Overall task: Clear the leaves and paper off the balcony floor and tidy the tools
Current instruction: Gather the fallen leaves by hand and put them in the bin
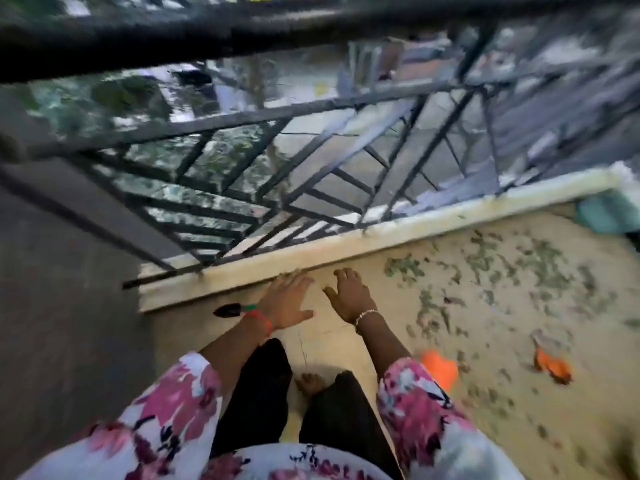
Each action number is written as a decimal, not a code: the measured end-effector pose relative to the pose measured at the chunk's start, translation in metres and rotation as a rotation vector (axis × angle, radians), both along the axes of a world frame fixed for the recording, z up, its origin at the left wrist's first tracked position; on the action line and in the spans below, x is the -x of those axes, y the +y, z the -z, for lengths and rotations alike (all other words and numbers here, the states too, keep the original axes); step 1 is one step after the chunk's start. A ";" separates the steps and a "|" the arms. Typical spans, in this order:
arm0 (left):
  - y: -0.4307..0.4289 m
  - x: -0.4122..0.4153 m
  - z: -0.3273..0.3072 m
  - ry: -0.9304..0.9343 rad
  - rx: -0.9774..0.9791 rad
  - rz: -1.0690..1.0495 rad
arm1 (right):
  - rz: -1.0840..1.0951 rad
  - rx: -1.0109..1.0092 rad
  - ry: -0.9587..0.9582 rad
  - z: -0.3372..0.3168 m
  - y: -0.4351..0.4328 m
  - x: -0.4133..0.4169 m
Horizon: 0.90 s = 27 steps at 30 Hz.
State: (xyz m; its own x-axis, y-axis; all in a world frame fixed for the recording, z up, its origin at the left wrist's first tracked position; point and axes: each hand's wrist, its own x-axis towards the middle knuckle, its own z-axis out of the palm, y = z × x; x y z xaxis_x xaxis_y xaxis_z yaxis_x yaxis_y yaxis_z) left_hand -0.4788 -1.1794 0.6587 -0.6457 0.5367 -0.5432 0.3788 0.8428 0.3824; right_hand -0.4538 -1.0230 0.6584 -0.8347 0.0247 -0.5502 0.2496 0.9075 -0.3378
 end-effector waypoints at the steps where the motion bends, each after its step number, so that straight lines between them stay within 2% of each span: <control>1: 0.004 0.009 0.000 0.015 -0.004 0.087 | 0.080 0.007 0.002 -0.003 0.001 -0.001; 8: 0.036 0.030 0.003 0.053 -0.002 0.525 | 0.506 0.007 0.095 -0.007 0.001 -0.037; 16: 0.072 -0.030 0.024 0.059 -0.027 0.860 | 0.869 0.002 0.122 0.016 -0.005 -0.141; 22: 0.100 -0.097 0.044 0.062 -0.027 1.060 | 1.011 -0.029 0.084 0.049 -0.012 -0.230; 27: 0.117 -0.145 0.096 0.059 -0.064 1.148 | 1.124 -0.046 0.082 0.102 -0.022 -0.279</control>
